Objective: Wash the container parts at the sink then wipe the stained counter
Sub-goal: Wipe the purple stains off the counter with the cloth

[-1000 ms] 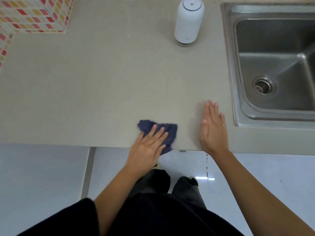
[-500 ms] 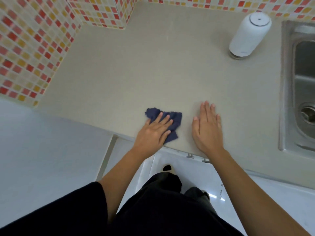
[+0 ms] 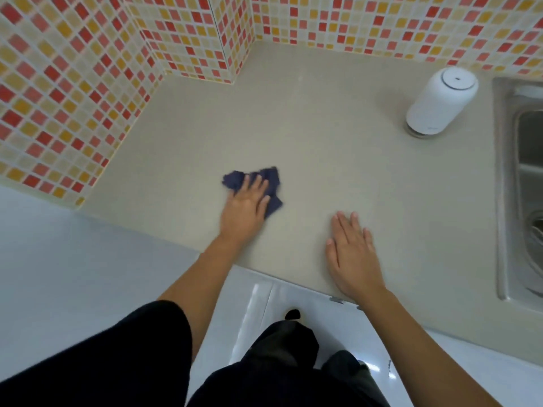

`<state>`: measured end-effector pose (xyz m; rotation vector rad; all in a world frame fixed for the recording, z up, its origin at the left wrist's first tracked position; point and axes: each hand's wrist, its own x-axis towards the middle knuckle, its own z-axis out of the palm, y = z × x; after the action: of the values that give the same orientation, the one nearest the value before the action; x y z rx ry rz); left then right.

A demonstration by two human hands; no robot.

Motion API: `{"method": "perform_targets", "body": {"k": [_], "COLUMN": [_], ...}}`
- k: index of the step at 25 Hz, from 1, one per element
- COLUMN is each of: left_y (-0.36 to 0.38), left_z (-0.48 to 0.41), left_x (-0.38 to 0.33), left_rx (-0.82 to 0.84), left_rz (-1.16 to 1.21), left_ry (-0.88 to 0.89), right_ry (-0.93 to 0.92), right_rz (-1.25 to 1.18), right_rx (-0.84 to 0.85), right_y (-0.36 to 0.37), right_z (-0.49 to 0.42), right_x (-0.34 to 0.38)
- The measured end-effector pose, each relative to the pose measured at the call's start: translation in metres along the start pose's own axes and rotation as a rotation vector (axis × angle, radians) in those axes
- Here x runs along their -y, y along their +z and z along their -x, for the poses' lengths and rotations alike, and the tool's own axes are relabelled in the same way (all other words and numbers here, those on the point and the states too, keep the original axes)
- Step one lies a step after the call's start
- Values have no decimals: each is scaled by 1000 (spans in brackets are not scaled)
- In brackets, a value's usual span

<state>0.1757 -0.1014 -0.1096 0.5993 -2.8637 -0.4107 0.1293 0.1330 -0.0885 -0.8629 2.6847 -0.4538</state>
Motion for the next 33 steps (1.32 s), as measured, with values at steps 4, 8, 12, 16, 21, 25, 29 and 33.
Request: {"method": "perform_targets", "body": {"k": [4,8,12,16,21,25,29,33], "left_y": [-9,-10,25,58,35,37,70,95], "left_z": [76,13,-66,-41,62,9,-71,-57], "left_x": [-12,16,-63,-166,-141,-122,-210,-281], "left_rx": [139,47,94,170,283,156,160,178], "left_rz": [17,4,7,79,57,50,42,65], "left_ry": [268,13,57,395,775,570,271,500], "right_ry": [-42,-74,80,343,538,438,415,313], "right_rz": [7,1,-63,-49,60,118,119,93], "right_rx": [35,38,-78,-204,-210,-126,-117,-48], "right_y": [-5,-9,-25,-51,-70,-72,-72,-74], "right_z": [1,2,12,33,65,76,75,78], "right_x": [-8,-11,-37,-108,-196,-218,-224,-237]}}
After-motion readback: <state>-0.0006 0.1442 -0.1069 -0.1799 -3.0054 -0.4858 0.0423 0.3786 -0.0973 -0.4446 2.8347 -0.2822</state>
